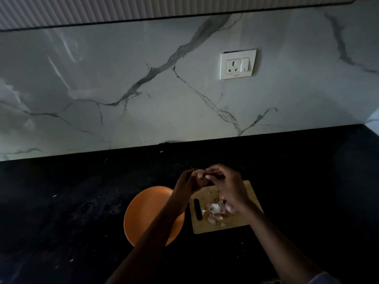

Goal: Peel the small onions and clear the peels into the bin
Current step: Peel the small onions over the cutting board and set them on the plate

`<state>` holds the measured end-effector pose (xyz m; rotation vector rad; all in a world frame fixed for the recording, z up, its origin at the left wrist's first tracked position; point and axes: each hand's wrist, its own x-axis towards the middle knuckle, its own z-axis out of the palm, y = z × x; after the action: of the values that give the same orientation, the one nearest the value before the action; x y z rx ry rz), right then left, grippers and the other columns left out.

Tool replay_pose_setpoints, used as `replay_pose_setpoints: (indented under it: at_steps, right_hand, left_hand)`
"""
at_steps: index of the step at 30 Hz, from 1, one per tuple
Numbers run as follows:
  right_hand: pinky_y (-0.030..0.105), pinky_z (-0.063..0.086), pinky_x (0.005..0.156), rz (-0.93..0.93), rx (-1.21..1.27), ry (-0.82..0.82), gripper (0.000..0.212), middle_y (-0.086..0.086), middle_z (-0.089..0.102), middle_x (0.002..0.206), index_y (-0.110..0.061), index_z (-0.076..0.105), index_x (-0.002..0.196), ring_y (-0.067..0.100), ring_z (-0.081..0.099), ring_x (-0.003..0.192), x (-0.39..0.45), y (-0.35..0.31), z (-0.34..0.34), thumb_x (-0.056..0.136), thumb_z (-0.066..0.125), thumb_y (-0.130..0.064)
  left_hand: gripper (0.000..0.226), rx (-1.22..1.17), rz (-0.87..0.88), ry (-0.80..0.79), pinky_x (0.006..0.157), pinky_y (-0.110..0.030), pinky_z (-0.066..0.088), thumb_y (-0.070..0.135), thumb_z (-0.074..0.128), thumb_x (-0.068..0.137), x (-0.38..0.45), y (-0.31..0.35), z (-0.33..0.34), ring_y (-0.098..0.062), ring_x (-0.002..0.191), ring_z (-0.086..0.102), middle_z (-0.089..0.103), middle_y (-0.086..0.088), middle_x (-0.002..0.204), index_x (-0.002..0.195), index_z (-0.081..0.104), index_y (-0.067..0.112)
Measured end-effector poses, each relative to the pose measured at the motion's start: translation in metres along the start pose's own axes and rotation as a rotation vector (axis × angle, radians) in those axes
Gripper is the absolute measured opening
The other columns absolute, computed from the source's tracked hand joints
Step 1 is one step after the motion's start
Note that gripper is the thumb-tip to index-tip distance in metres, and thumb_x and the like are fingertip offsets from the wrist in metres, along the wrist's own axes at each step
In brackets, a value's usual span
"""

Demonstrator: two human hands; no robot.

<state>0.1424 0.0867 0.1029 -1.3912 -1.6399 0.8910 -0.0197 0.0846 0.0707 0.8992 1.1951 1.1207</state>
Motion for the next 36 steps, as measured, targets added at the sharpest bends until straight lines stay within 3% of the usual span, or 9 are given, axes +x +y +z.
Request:
replay_pose_setpoints:
  at_steps: [6,9,13,16,19,23,28,32,36]
  right_hand:
    - [0.001,0.044,0.073,-0.049,-0.112,0.058,0.016,-0.016,0.069,0.09,-0.021,0.072,0.098,-0.013,0.062,0.09,0.004,0.006,-0.001,0.09,0.07,-0.007]
    - [0.003,0.045,0.07,0.005,-0.132,0.062,0.012,-0.01,0.071,0.093,-0.017,0.073,0.101,-0.01,0.063,0.084,0.002,0.015,-0.004,0.093,0.068,-0.009]
    - [0.004,0.043,0.057,0.06,-0.184,-0.076,0.015,-0.007,0.072,0.096,-0.016,0.072,0.109,-0.009,0.059,0.069,-0.003,0.023,-0.007,0.096,0.066,-0.015]
    - [0.004,0.044,0.066,-0.001,-0.117,-0.074,0.016,-0.01,0.071,0.096,-0.017,0.075,0.108,-0.007,0.064,0.081,-0.002,0.015,-0.007,0.093,0.069,-0.014]
    - [0.005,0.046,0.071,-0.051,-0.096,-0.075,0.014,-0.007,0.075,0.094,-0.016,0.078,0.104,-0.003,0.068,0.086,0.001,0.007,-0.003,0.091,0.073,-0.017]
    - [0.004,0.046,0.072,-0.099,-0.12,-0.024,0.012,-0.003,0.077,0.092,-0.013,0.079,0.1,-0.005,0.067,0.088,0.001,0.009,-0.001,0.089,0.075,-0.014]
    - [0.01,0.051,0.074,-0.143,-0.11,-0.018,0.011,-0.005,0.076,0.092,-0.015,0.078,0.099,0.001,0.069,0.087,-0.001,0.009,-0.002,0.09,0.073,-0.013]
    - [0.013,0.052,0.079,-0.209,-0.101,-0.013,0.012,-0.006,0.075,0.096,-0.016,0.077,0.1,0.001,0.068,0.09,0.0,0.008,-0.004,0.088,0.076,-0.016]
    - [0.008,0.049,0.074,-0.263,-0.177,0.014,0.009,-0.002,0.075,0.09,-0.014,0.078,0.095,0.004,0.068,0.083,0.0,0.009,-0.005,0.086,0.078,-0.014]
  left_hand:
    - [0.022,0.053,-0.006,-0.02,0.072,-0.023,0.055,0.016,0.039,0.108,-0.003,0.001,-0.005,-0.02,0.1,0.065,0.062,-0.013,0.118,0.12,0.057,0.014]
    - [0.023,0.034,-0.043,-0.006,0.071,-0.025,0.054,0.018,0.039,0.108,-0.005,0.003,-0.005,-0.019,0.093,0.065,0.061,-0.01,0.115,0.124,0.054,0.011]
    - [0.019,0.009,-0.106,0.004,0.067,-0.026,0.057,0.021,0.039,0.107,-0.004,0.0,-0.004,-0.015,0.08,0.07,0.062,-0.007,0.111,0.117,0.056,0.018]
    - [0.019,0.018,-0.113,0.01,0.061,-0.023,0.057,0.018,0.038,0.108,-0.002,0.0,-0.001,-0.011,0.07,0.069,0.062,-0.007,0.106,0.116,0.054,0.015]
    - [0.019,0.065,-0.054,0.007,0.065,-0.022,0.056,0.02,0.04,0.107,-0.003,-0.001,0.001,-0.013,0.081,0.067,0.064,-0.007,0.107,0.115,0.058,0.016]
    - [0.02,0.093,-0.017,0.026,0.062,-0.019,0.054,0.016,0.042,0.107,-0.004,0.004,0.003,-0.005,0.076,0.068,0.067,-0.002,0.098,0.106,0.061,0.021]
    - [0.028,0.111,0.01,-0.014,0.065,-0.02,0.053,0.017,0.039,0.107,-0.002,0.002,0.001,-0.018,0.084,0.063,0.062,-0.018,0.104,0.124,0.058,0.003]
    - [0.029,0.094,0.022,-0.035,0.067,-0.02,0.054,0.018,0.038,0.108,-0.003,0.005,0.002,-0.019,0.089,0.063,0.063,-0.013,0.102,0.124,0.059,0.005]
    - [0.026,0.094,-0.006,-0.045,0.064,-0.018,0.053,0.017,0.037,0.108,-0.003,0.009,0.004,-0.017,0.087,0.064,0.065,-0.008,0.102,0.118,0.06,0.009]
